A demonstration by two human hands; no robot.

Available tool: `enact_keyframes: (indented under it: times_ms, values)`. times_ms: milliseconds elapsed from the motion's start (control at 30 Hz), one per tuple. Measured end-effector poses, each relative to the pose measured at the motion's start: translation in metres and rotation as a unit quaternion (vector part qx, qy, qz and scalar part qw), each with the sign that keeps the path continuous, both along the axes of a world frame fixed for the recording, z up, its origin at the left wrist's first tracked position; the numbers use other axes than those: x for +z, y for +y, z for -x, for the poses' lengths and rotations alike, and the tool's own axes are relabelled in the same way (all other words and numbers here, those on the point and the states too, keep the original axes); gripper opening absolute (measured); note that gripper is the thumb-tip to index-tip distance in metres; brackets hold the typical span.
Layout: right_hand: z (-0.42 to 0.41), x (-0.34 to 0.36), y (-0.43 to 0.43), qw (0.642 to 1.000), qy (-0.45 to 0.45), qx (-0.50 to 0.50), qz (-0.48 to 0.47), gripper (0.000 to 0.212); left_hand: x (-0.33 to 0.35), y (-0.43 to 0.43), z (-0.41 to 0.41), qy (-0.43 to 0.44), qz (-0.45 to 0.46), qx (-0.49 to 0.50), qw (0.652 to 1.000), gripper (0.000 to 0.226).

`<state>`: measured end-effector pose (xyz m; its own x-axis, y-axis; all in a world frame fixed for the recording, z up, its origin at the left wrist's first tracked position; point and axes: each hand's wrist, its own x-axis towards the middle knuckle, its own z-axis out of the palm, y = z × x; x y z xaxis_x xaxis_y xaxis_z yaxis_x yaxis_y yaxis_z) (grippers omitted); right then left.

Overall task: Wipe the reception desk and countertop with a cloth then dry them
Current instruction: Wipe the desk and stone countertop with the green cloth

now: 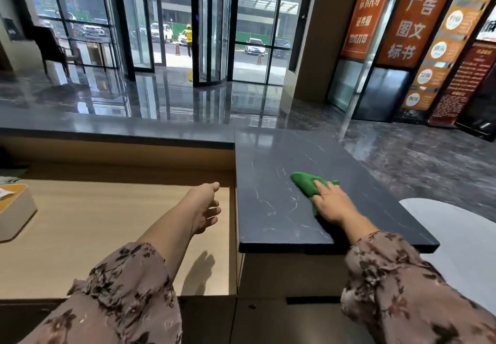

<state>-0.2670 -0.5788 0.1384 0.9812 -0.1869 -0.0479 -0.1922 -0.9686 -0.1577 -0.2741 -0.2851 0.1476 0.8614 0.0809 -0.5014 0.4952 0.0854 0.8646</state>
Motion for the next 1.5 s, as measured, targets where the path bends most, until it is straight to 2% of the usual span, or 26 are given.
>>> enact_keyframes:
  times_ms: [133,233,433,533,600,667,733,933,1033,1133,1200,1300,1400,1500]
  values:
    - [-0.014,0.004,0.013,0.989,0.037,-0.140,-0.017,0.062,-0.002,0.009,-0.009,0.004,0.010,0.009,1.000,0.032]
    - [-0.022,0.003,0.069,0.986,0.022,-0.161,-0.023,0.062,-0.004,0.013,-0.018,0.012,0.021,0.022,0.999,0.033]
    - [-0.035,-0.004,0.175,0.998,0.031,0.042,-0.019,0.066,-0.004,0.016,-0.035,0.005,0.041,0.042,0.998,0.026]
    - [-0.043,-0.004,0.163,0.984,0.031,0.177,0.011,0.061,0.000,0.015,-0.046,-0.002,0.036,0.052,0.998,0.025]
    - [-0.050,0.001,0.133,0.957,0.033,0.289,0.010,0.056,0.004,0.009,-0.055,-0.005,0.037,0.055,0.998,0.024]
    - [-0.060,0.007,0.099,0.939,0.042,0.342,-0.011,0.055,0.008,0.001,-0.064,-0.003,0.038,0.050,0.998,0.024]
    - [-0.078,0.011,0.066,0.945,0.042,0.324,-0.008,0.055,0.012,-0.006,-0.072,0.002,0.035,0.042,0.998,0.026]
    - [-0.153,0.004,-0.010,0.988,0.049,0.141,0.032,0.058,0.019,-0.016,-0.094,0.015,0.030,0.045,0.998,0.029]
    - [-0.180,0.002,-0.010,0.996,0.063,0.051,0.030,0.060,0.020,-0.014,-0.103,0.007,0.031,0.059,0.998,0.027]
    - [-0.188,-0.002,0.026,0.998,0.047,-0.008,0.028,0.063,0.018,-0.011,-0.107,0.011,0.025,0.071,0.997,0.030]
    - [-0.187,-0.004,0.060,0.999,0.033,0.031,0.030,0.063,0.017,-0.012,-0.111,0.016,0.018,0.079,0.997,0.032]
    - [-0.168,-0.008,0.114,0.982,0.033,0.184,0.032,0.063,0.016,-0.017,-0.118,0.014,0.015,0.081,0.996,0.028]
    - [-0.144,-0.009,0.141,0.935,0.027,0.350,0.046,0.058,0.018,-0.020,-0.123,0.022,0.017,0.067,0.997,0.023]
    - [-0.146,-0.003,0.124,0.893,0.025,0.448,0.033,0.053,0.019,-0.017,-0.126,0.045,0.010,0.048,0.998,0.027]
